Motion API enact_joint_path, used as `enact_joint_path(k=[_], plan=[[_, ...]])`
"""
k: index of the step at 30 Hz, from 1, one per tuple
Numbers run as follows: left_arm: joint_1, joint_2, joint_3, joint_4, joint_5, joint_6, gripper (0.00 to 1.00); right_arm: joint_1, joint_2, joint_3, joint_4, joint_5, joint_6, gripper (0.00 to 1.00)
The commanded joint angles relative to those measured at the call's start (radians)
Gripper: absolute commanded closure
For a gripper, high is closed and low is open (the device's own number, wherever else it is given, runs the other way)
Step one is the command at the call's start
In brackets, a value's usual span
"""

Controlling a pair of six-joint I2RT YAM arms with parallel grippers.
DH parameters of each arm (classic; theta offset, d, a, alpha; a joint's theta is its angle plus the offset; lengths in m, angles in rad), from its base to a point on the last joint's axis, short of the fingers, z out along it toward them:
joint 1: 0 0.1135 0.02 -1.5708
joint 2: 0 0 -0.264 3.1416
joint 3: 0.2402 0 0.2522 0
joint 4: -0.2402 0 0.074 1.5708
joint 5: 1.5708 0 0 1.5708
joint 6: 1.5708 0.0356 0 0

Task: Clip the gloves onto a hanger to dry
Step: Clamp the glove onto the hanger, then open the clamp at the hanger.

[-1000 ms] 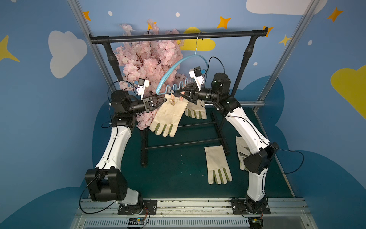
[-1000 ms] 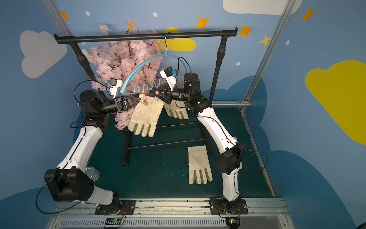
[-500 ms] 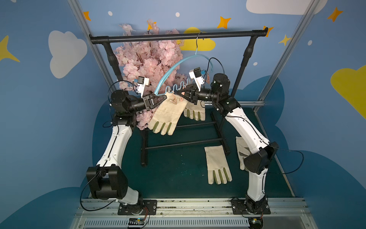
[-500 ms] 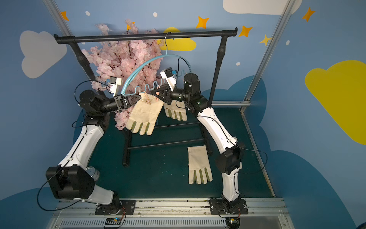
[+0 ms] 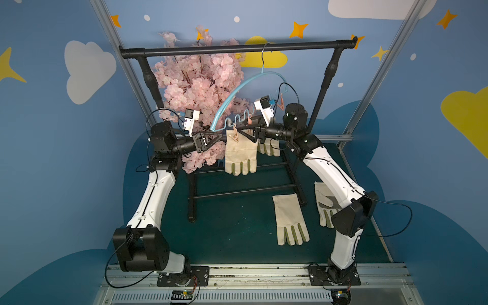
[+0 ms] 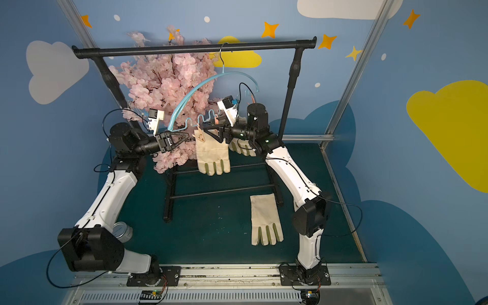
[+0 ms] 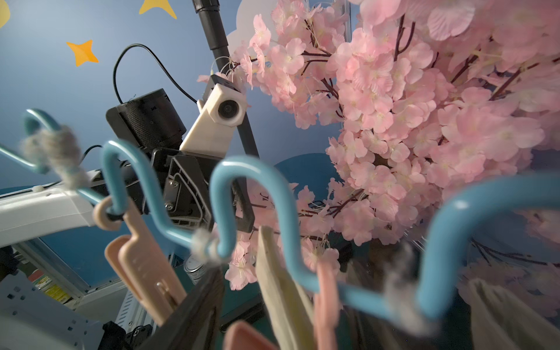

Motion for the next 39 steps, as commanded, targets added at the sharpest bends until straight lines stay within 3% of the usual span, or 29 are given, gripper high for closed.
enact_joint_path(k=[1, 5, 10, 15, 24, 34, 39], plan=[[-0.004, -0.038, -0.02, -0.045, -0.025, 0.049, 0.51, -0.006, -0.095, -0.051, 0.035, 0.075, -0.032, 0.34], [-0.012, -0.076, -0.038, -0.11, -0.076, 0.082, 0.4, -0.011, -0.168, -0.14, 0.031, 0.148, -0.061, 0.34], [-0.032, -0.171, -0.099, -0.215, -0.228, 0.146, 0.38, -0.017, -0.255, -0.226, -0.007, 0.249, -0.107, 0.33], [-0.081, -0.287, -0.168, -0.286, -0.37, 0.178, 0.37, -0.003, -0.313, -0.272, -0.042, 0.272, -0.151, 0.35], [-0.251, -0.437, -0.055, -0.502, -0.601, 0.232, 0.3, 0.063, -0.282, -0.208, -0.114, 0.281, -0.218, 0.36], [-0.31, -0.484, 0.1, -0.594, -0.654, 0.236, 0.27, 0.108, -0.192, -0.081, -0.144, 0.321, -0.225, 0.39], [-0.342, -0.426, 0.177, -0.626, -0.65, 0.292, 0.25, 0.116, -0.162, -0.04, -0.159, 0.327, -0.234, 0.39]])
